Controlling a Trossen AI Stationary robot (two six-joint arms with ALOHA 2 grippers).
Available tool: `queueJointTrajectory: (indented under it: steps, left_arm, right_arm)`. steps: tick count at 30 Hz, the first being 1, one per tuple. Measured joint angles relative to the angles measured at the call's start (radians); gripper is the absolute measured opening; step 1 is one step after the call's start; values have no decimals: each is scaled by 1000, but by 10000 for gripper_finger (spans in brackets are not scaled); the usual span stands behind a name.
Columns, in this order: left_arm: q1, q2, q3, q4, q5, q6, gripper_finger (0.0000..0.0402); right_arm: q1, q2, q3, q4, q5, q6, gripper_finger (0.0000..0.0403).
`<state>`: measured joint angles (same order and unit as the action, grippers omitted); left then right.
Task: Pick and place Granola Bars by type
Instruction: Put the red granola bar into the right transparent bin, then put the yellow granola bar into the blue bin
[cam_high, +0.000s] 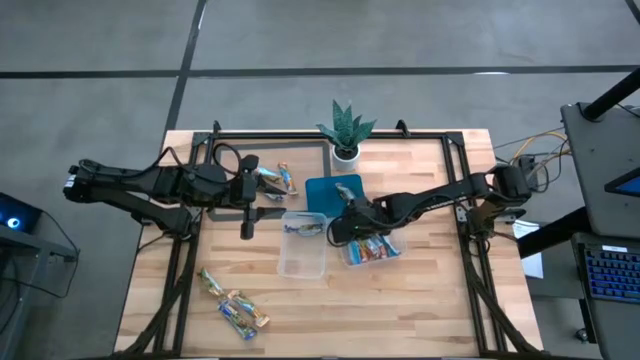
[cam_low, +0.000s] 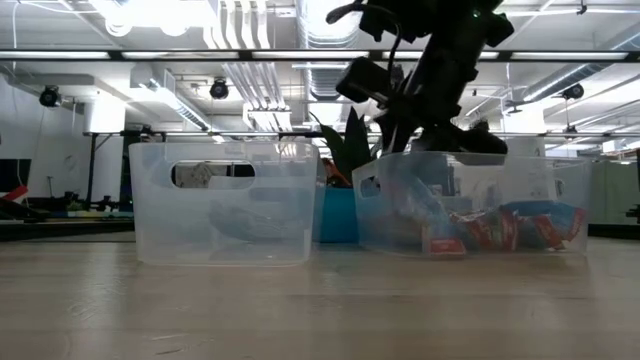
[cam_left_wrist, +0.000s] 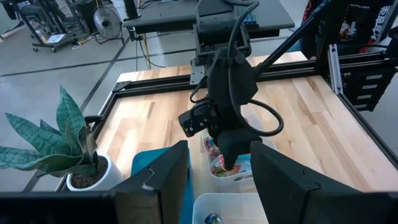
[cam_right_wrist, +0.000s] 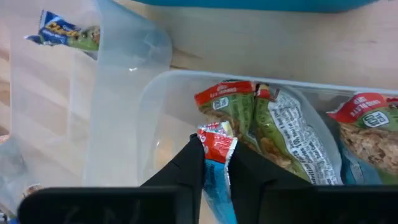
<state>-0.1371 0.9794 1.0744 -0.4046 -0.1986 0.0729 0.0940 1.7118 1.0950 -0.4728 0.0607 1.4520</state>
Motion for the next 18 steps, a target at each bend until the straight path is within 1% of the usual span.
queueJointTrajectory:
  steps: [5, 7, 11, 14, 16, 18]
  left_arm:
    - [0, 0, 0, 0, 22, -7, 158]
    - [0, 0, 0, 0, 26, -16, 158]
    - [0, 0, 0, -3, 26, -23, 158]
    - [0, 1, 0, -6, 27, -23, 158]
    - [0, 3, 0, -11, 30, -24, 158]
    - [0, 5, 0, -16, 30, -25, 158]
  right_arm:
    - [0, -16, 13, 5, -8, -67, 113]
    - [0, -24, 24, 1, 13, -98, 134]
    - [0, -59, 42, 3, 84, -159, 168]
    - [5, -101, 55, 18, 149, -223, 184]
    - [17, -141, 62, 44, 212, -289, 191]
    - [37, -182, 62, 70, 280, -392, 194]
